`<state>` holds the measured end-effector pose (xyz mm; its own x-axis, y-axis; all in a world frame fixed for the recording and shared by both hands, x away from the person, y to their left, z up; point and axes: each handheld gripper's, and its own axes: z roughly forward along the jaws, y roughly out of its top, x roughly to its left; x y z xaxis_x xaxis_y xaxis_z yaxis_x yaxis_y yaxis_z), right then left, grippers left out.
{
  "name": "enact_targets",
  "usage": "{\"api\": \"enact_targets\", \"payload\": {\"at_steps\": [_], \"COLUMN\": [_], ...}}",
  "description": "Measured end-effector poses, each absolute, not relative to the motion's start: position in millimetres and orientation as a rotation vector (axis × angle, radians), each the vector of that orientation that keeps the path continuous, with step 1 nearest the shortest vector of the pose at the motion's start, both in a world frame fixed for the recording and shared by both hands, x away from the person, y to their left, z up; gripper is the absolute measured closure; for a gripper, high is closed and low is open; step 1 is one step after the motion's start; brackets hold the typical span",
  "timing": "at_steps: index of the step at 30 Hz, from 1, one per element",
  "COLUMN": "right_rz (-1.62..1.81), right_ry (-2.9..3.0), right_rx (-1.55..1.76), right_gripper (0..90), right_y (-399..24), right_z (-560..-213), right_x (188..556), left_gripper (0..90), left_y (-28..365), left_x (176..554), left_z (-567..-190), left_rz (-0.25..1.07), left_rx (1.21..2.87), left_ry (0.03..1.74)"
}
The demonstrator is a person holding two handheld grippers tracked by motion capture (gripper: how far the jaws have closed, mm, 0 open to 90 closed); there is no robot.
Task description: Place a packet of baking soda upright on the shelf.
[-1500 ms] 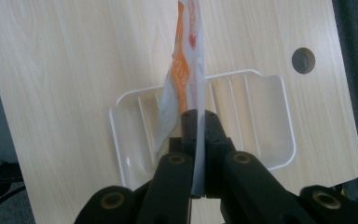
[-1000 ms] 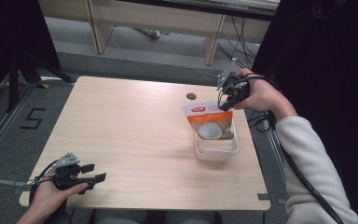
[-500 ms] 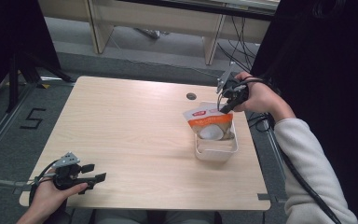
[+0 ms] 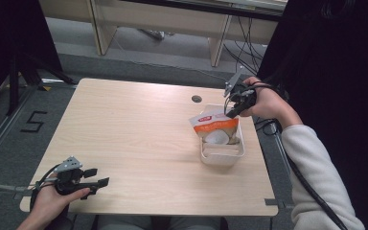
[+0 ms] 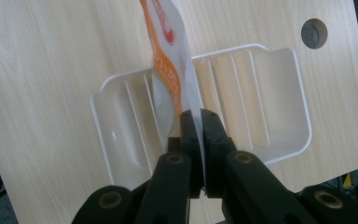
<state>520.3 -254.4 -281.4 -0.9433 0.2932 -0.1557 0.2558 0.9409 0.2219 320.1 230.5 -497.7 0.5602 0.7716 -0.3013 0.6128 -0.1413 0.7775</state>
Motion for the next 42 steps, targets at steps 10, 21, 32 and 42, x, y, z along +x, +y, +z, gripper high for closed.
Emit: {"api": "enact_targets", "payload": {"at_steps": [10,21,32,42], "right_rz": [0.312,0.438,0.852,1.036], "right_ry": [2.916,2.899,2.679,2.577], "right_rx": [0.499,0.652,0.737,0.625], "right_gripper": [88.7,59.2,43.4,45.9], "right_y": [-272.2,-273.1,-267.8,-245.3], "right_z": [-300.1,-307.7,-291.8,-301.2], "right_x": [521.3,512.5,488.0,453.3], "left_gripper": [31.3,31.3,31.3,31.3], "left_y": [230.4,230.5,230.0,229.9], "left_x": [320.4,320.6,320.2,320.1], "left_z": [-498.0,-498.1,-497.6,-497.5], "left_rz": [0.209,0.207,0.214,0.216], "left_rx": [1.844,1.839,1.845,1.841], "left_ry": [1.131,1.131,1.135,1.137]}}
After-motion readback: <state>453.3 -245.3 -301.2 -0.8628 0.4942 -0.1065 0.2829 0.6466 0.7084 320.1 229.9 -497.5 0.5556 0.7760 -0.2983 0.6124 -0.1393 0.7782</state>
